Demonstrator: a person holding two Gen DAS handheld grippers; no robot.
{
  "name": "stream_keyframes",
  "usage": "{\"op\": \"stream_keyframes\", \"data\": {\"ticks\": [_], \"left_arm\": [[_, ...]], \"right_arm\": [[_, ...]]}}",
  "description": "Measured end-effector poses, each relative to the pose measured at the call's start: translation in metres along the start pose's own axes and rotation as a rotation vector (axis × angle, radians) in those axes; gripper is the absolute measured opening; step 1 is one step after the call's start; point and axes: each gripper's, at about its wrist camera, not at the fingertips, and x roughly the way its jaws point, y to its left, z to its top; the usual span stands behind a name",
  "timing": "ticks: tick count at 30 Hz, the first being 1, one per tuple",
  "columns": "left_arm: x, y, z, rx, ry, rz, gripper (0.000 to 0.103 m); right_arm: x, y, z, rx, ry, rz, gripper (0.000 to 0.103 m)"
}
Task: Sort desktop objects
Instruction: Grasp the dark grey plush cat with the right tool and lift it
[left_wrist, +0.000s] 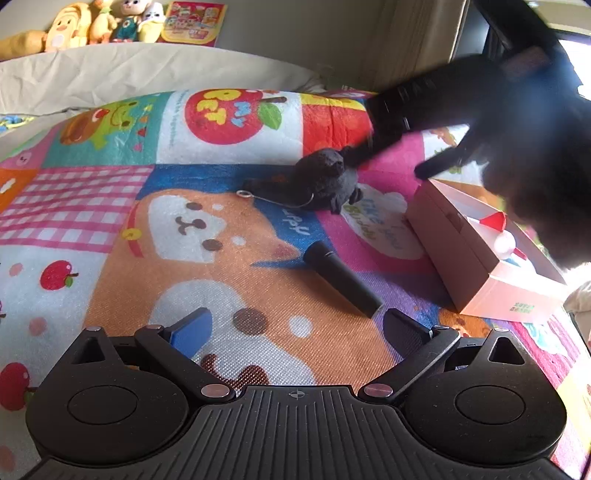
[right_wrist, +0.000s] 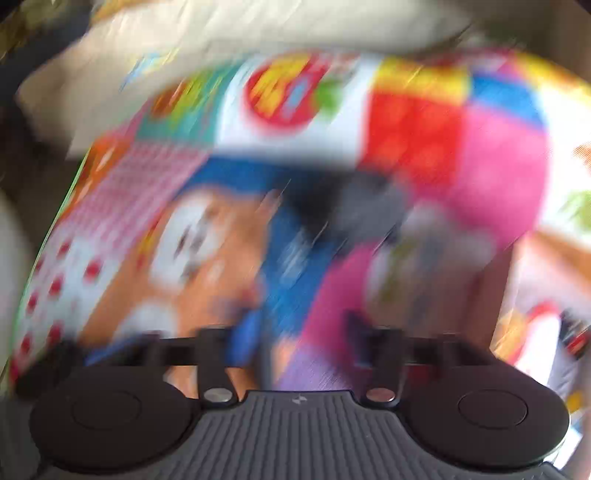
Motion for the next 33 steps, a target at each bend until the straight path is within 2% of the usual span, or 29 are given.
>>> {"op": "stream_keyframes", "data": {"ticks": [1, 3, 6, 8, 10, 13, 18, 22, 25, 27, 28, 30, 33], "left_arm": [[0.0, 0.0, 0.0, 0.0, 0.0, -0.001, 0.102], [0.0, 0.0, 0.0, 0.002, -0.001, -0.001, 0.102], [0.0, 0.001, 0.001, -0.006, -0.005, -0.007, 0.102], [-0.001, 0.003, 0.001, -0.018, -0.008, -0.011, 0.102], [-0.002, 0.004, 0.001, -0.027, -0.009, -0.01, 0.102], [-0.002, 0.005, 0.001, -0.029, -0.011, -0.013, 0.102], [-0.001, 0.006, 0.001, -0.032, -0.011, -0.015, 0.102], [-0.001, 0.009, 0.002, -0.048, -0.013, -0.019, 0.102], [-0.006, 0.009, 0.001, -0.047, -0.042, -0.021, 0.101], [-0.011, 0.0, 0.001, -0.015, -0.055, -0.018, 0.101], [-0.013, -0.007, 0.001, -0.006, -0.044, -0.041, 0.101], [-0.018, -0.026, 0.001, 0.022, -0.025, -0.125, 0.101], [-0.026, -0.069, -0.002, 0.159, -0.005, -0.211, 0.102]], "right_arm": [[0.003, -0.009, 0.007, 0.052, -0.032, -0.021, 0.097], [0.019, -0.029, 0.021, 0.164, -0.035, -0.034, 0.098], [0.055, -0.047, 0.03, 0.311, 0.009, -0.022, 0.098], [0.076, -0.047, 0.03, 0.333, 0.023, -0.031, 0.098], [0.085, -0.044, 0.03, 0.328, -0.001, -0.008, 0.098], [0.08, -0.037, 0.036, 0.293, 0.003, 0.074, 0.064], [0.009, -0.023, 0.02, 0.15, -0.08, 0.136, 0.062], [-0.067, -0.034, -0.025, 0.106, -0.134, 0.285, 0.062], [-0.119, -0.048, -0.079, 0.085, -0.175, 0.338, 0.063], [-0.139, -0.061, -0.118, 0.107, -0.191, 0.347, 0.063], [-0.143, -0.068, -0.137, 0.129, -0.192, 0.341, 0.063], [-0.145, -0.084, -0.173, 0.168, -0.203, 0.317, 0.063], [-0.133, -0.109, -0.213, 0.268, -0.201, 0.283, 0.064]]}}
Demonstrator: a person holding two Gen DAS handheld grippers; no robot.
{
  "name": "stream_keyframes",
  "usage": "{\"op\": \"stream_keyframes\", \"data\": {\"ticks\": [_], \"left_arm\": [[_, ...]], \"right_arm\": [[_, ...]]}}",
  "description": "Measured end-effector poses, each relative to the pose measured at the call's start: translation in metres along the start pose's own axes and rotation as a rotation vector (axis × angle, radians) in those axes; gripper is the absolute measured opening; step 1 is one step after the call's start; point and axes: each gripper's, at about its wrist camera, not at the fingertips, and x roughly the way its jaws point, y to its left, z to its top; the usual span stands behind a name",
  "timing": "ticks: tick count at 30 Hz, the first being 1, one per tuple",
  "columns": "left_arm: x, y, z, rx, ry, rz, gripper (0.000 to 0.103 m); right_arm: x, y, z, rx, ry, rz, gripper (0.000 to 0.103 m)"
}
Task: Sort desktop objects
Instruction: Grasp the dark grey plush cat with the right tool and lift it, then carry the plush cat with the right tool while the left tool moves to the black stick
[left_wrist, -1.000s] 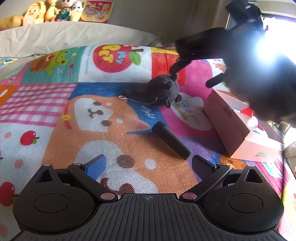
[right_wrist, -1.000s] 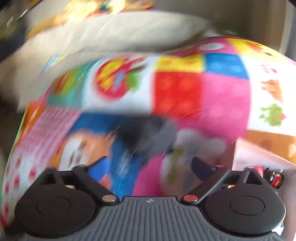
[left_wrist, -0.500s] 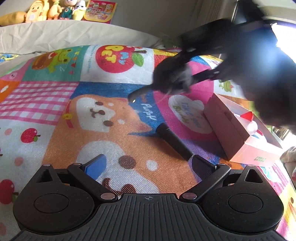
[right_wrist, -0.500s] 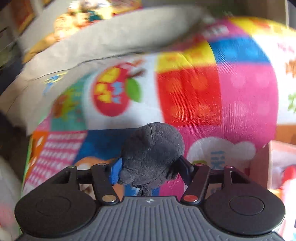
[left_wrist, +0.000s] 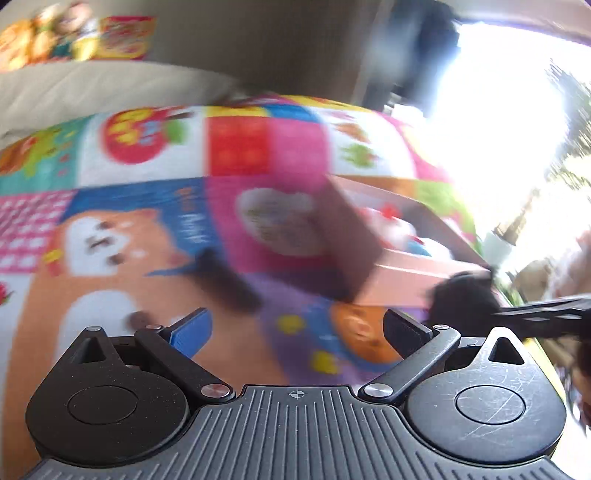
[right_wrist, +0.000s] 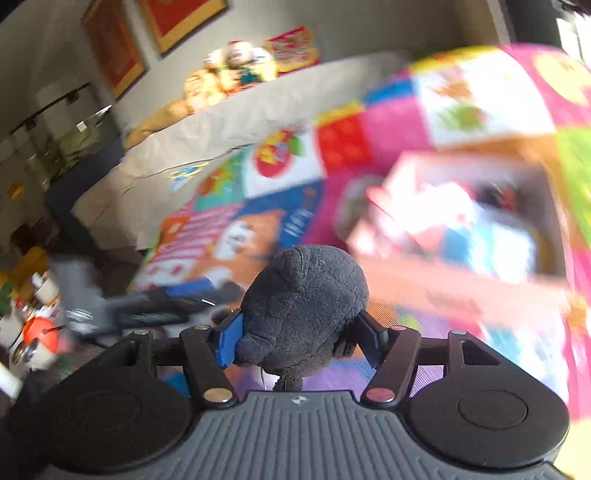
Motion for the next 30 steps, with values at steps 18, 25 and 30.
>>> {"op": "stream_keyframes", "data": {"ticks": [18, 25, 30], "left_arm": [[0.059, -0.166, -0.02, 0.3, 0.251, -0.345, 0.103], [0.075, -0.189, -0.011, 0.317, 0.216, -0.374, 0.103], [0.065, -0.182, -0.01, 0.326, 0.219, -0.412, 0.103]], "right_arm": [[-0.072, -0.113, -0.081, 0.197, -0.216, -0.454, 0.092], [-0.105, -0.124, -0.094, 0.256, -0.31, -0.492, 0.1], [-0.109, -0.116, -0.085, 0.248, -0.344, -0.479, 0.101]]}}
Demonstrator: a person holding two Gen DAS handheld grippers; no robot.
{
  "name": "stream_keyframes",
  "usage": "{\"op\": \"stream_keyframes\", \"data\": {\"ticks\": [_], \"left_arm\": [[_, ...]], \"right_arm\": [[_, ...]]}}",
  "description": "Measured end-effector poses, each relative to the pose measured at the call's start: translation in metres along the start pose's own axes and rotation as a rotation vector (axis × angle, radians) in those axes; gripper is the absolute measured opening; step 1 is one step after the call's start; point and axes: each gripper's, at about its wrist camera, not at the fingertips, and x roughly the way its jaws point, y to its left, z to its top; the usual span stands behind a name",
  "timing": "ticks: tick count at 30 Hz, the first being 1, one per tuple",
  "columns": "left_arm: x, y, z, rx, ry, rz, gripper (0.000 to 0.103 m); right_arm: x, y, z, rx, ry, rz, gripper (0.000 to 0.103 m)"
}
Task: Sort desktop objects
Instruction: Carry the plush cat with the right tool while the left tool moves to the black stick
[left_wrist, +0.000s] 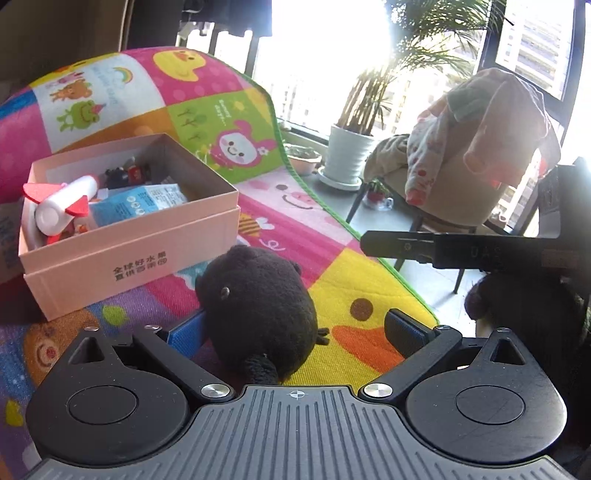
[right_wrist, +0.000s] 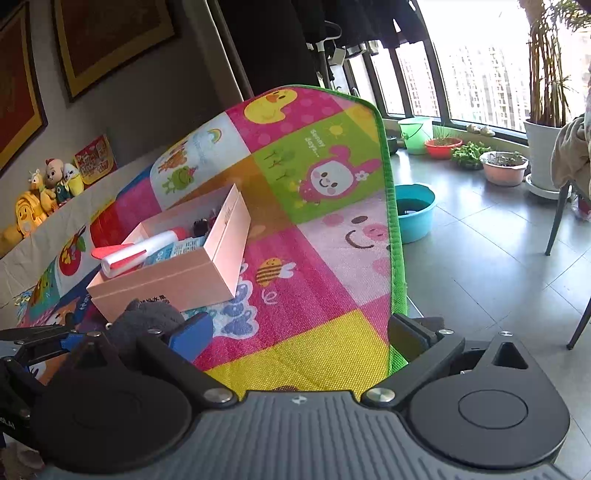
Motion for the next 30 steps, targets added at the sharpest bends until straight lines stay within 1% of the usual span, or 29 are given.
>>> {"op": "stream_keyframes", "data": {"ticks": [3, 4, 7, 8, 9, 10, 11, 12, 15, 17, 18, 19, 20, 21, 22, 24, 27, 29, 30], "left_arm": [[-0.017, 0.003, -0.005, 0.017, -0.023, -0.015, 0.103], [-0.021, 0.005, -0.006, 0.017, -0.025, -0.001, 0.103], [-0.03, 0.015, -0.009, 0.014, -0.03, 0.081, 0.103], [-0.033, 0.019, -0.01, 0.012, -0.033, 0.114, 0.103], [-0.038, 0.025, -0.012, 0.006, -0.034, 0.163, 0.103], [-0.043, 0.032, -0.014, -0.002, -0.037, 0.21, 0.103], [-0.049, 0.042, -0.016, -0.013, -0.045, 0.256, 0.103], [-0.057, 0.053, -0.019, -0.03, -0.052, 0.303, 0.103], [-0.079, 0.099, -0.025, -0.117, -0.055, 0.456, 0.102], [-0.09, 0.134, -0.029, -0.207, -0.042, 0.531, 0.102], [-0.093, 0.151, -0.031, -0.26, -0.037, 0.561, 0.097], [-0.096, 0.169, -0.033, -0.315, -0.033, 0.588, 0.083], [-0.097, 0.184, -0.034, -0.365, -0.026, 0.607, 0.076], [-0.097, 0.198, -0.034, -0.409, -0.026, 0.623, 0.073], [-0.095, 0.209, -0.033, -0.432, -0.034, 0.634, 0.075], [-0.087, 0.226, -0.03, -0.446, -0.044, 0.654, 0.078], [-0.072, 0.237, -0.028, -0.449, -0.036, 0.656, 0.074], [-0.063, 0.232, -0.024, -0.395, -0.034, 0.671, 0.066], [-0.058, 0.225, -0.023, -0.362, -0.03, 0.667, 0.057]], "right_arm": [[-0.004, 0.015, 0.006, -0.042, -0.017, 0.033, 0.101], [-0.005, 0.022, 0.01, -0.06, -0.026, 0.053, 0.102], [-0.004, 0.047, 0.02, -0.122, -0.037, 0.131, 0.101], [-0.001, 0.057, 0.022, -0.144, -0.032, 0.149, 0.101], [0.003, 0.067, 0.023, -0.167, -0.029, 0.156, 0.101], [0.006, 0.076, 0.023, -0.188, -0.03, 0.158, 0.097], [0.009, 0.084, 0.021, -0.214, -0.029, 0.158, 0.09], [0.011, 0.089, 0.018, -0.232, -0.026, 0.157, 0.089], [0.015, 0.092, 0.005, -0.255, -0.006, 0.17, 0.088], [0.016, 0.089, -0.004, -0.259, 0.025, 0.185, 0.088], [0.016, 0.087, -0.009, -0.259, 0.042, 0.196, 0.088], [0.015, 0.086, -0.012, -0.258, 0.056, 0.207, 0.088], [0.014, 0.084, -0.016, -0.26, 0.067, 0.214, 0.089], [0.013, 0.084, -0.02, -0.266, 0.074, 0.218, 0.09], [0.012, 0.086, -0.022, -0.277, 0.077, 0.218, 0.092], [0.009, 0.092, -0.028, -0.317, 0.077, 0.21, 0.092], [0.004, 0.106, -0.034, -0.394, 0.071, 0.217, 0.094], [0.004, 0.117, -0.038, -0.439, 0.071, 0.225, 0.094], [0.005, 0.123, -0.041, -0.463, 0.072, 0.22, 0.094]]}}
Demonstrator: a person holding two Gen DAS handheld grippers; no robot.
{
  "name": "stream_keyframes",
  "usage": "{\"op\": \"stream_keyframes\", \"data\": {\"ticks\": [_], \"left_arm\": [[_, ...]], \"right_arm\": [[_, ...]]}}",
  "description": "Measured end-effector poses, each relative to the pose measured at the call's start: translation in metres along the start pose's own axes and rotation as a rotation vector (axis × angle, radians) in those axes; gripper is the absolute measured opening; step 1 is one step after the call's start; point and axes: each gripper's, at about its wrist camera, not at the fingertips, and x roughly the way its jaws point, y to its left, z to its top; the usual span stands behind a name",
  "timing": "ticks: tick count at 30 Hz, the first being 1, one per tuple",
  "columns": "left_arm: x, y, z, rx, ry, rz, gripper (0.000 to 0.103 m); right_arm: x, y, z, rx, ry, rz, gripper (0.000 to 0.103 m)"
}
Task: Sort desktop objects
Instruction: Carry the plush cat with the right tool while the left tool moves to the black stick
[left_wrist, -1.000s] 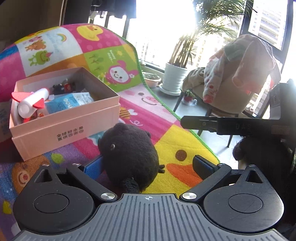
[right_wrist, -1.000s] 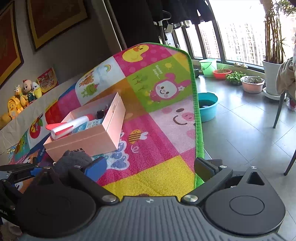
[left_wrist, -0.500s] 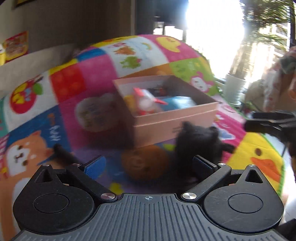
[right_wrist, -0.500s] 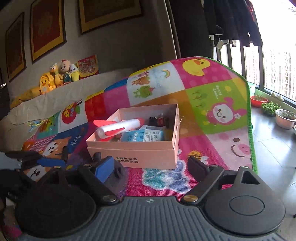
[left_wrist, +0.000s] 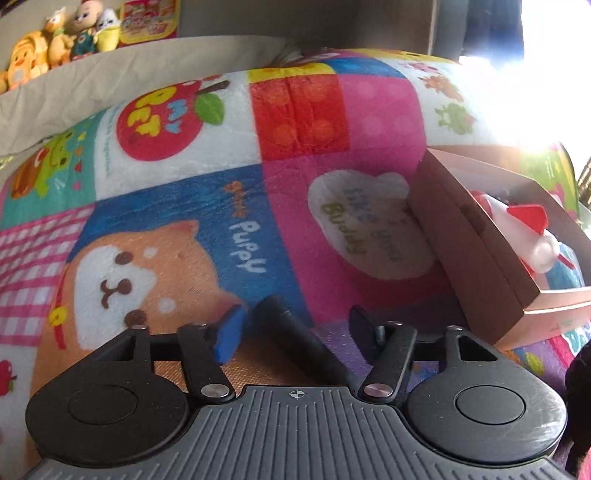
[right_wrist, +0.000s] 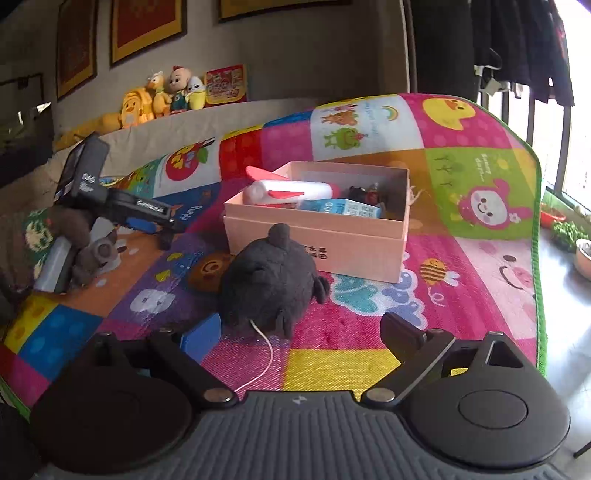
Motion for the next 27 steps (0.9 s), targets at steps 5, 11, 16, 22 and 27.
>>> {"op": "stream_keyframes", "data": {"ticks": [5, 11, 16, 22, 27], "left_arm": [[-0.011, -0.028, -0.012, 0.138, -0.013, -0.032, 0.027], [-0.054, -0.052, -0.036, 0.229, -0.008, -0.182, 0.026], [-0.09, -0.062, -0.057, 0.263, -0.022, -0.23, 0.041], [-0.11, -0.059, -0.063, 0.224, -0.045, -0.247, 0.058], [-0.107, -0.065, -0.065, 0.218, -0.039, -0.248, 0.073]], "right_arm": [[0.024, 0.022, 0.0, -0.131, 0.026, -0.09, 0.087], [0.036, 0.025, 0.014, -0.167, 0.058, -0.006, 0.049], [0.036, 0.002, 0.025, -0.095, 0.05, -0.094, 0.051], [0.025, -0.039, 0.016, -0.028, 0.034, -0.36, 0.061], [0.006, -0.043, 0.017, 0.026, -0.018, -0.326, 0.078]]}}
